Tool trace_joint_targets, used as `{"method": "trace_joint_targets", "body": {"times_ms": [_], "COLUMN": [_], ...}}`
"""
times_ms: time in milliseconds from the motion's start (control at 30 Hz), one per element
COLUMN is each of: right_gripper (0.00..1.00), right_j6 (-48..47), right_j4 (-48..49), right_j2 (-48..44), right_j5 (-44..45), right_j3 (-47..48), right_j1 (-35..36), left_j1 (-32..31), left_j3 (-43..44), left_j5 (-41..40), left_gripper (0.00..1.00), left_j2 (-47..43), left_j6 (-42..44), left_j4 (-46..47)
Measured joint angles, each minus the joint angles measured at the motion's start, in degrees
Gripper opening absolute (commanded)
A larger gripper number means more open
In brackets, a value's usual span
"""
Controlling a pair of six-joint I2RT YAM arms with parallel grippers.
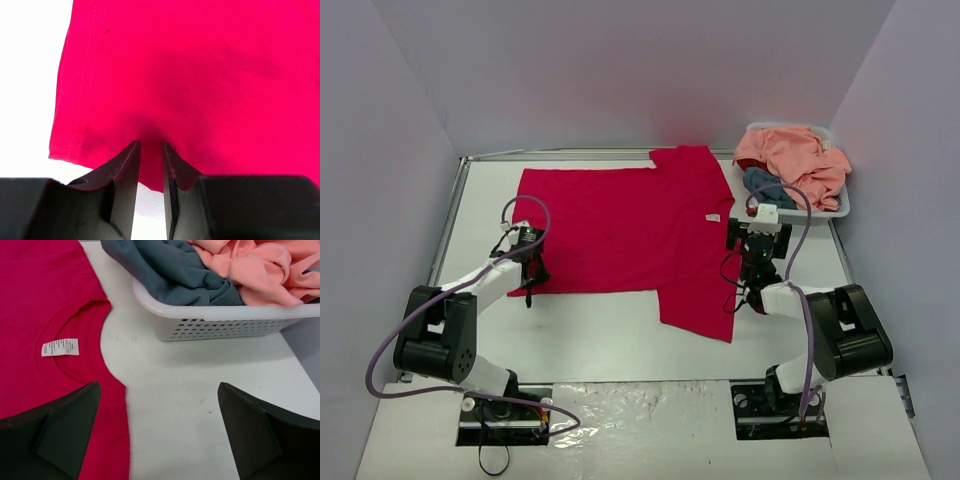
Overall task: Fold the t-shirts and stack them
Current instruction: Flatten out the tshirt
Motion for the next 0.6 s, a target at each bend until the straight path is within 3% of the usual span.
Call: {"method": "trace_joint_targets", "body": {"times_ms": [167, 600], "right_gripper": [1.00, 1.00], "right_j6": [-2.10, -2.47], "right_j4": [10.14, 14.93], "right_j2": [6.08, 7.08], "right_j5": [0.07, 0.39], "right_j3": [-6.12, -8.68], "right_j1": [0.00, -1.40], "left_j1": [-0.70, -1.73], "left_j3": [0.00, 0.00], "left_j5": [-0.44, -1.95], "left_gripper": [0.23, 0.23], "left_j2": [0.00, -0.11], "left_j6": [0.00, 0.00], "left_j4": [0.15, 0.17]}}
